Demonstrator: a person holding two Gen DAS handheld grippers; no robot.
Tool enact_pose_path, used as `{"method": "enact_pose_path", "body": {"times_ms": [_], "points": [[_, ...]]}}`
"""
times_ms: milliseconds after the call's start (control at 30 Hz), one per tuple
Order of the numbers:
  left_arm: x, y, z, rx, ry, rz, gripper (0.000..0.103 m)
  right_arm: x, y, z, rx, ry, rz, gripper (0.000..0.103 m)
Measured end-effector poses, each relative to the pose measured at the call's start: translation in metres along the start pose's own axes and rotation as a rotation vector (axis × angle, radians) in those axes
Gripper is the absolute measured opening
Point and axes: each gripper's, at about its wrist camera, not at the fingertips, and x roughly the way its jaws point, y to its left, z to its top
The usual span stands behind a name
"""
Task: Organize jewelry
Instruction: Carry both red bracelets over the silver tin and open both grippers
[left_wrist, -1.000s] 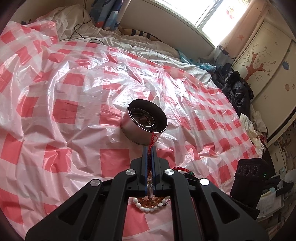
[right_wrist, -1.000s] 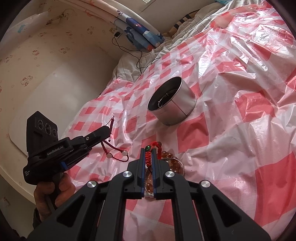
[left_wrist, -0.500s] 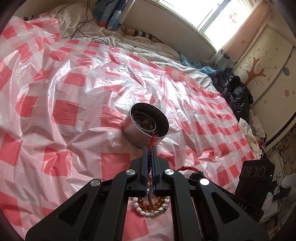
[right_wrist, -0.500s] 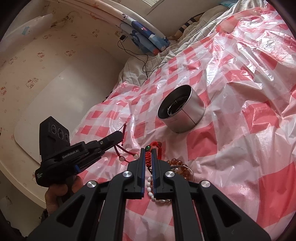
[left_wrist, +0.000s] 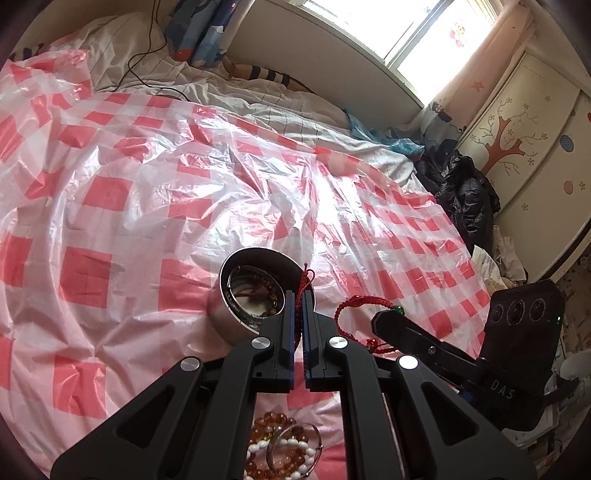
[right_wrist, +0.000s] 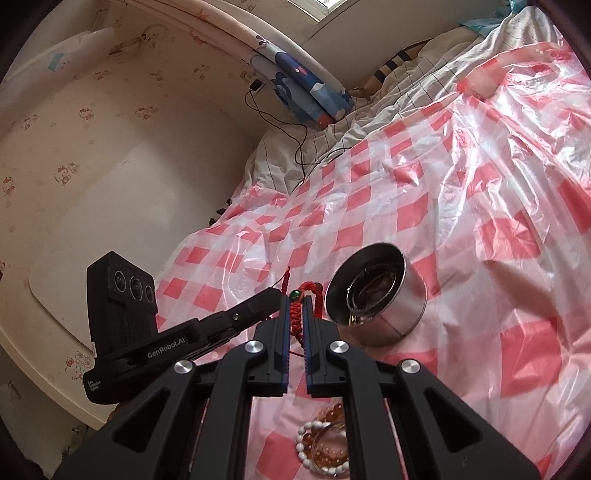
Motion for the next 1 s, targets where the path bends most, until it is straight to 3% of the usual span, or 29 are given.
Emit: {"method": "enact_pose_path", "body": {"times_ms": [200,300,367,400,500,567,600,733,800,833,1000], "points": [[0.038,0.005,0.018,-0.008,0.03,-0.022,0.003,0.012,-0.019,0.021,0.036,-0.009,-0.008,0.007],[0.068,0.013,0.022,0.036,0.099,0.051,0.005,0.021,-0.024,0.027,0.039,-0.004,-0.019,0.007],[0.083,0.02,0.02,0.072,0.142,0.161,0.022,0.027,-0.026,0.029,0.044,0.005,-0.026,0.007],[0.084,0.024,0.019,0.065,0.149,0.191,0.025,0.03,-0.028,0.029,0.046,0.011,-0.032,0.007],[0.074,0.025,0.02,0.059,0.136,0.18,0.031,0.038,-0.029,0.029,0.04,0.03,-0.037,0.007],[0.062,0.017,0.02,0.112,0.092,0.223,0.049,0.044,-0.027,0.029,0.035,0.043,-0.039,0.007],[0.055,0.014,0.02,0.131,0.067,0.242,0.053,0.047,-0.027,0.028,0.033,0.051,-0.037,0.007],[0.031,0.012,0.018,0.16,0.013,0.279,0.059,0.064,-0.025,0.026,0.024,0.114,-0.033,0.007],[0.02,0.014,0.016,0.173,-0.01,0.329,0.064,0.071,-0.026,0.024,0.004,0.144,-0.149,0.02],[0.016,0.016,0.014,0.178,-0.018,0.349,0.068,0.07,-0.028,0.022,-0.005,0.139,-0.213,0.039],[0.003,0.023,0.007,0.195,-0.018,0.382,0.074,0.053,-0.033,0.029,-0.015,0.081,-0.285,0.045]]}}
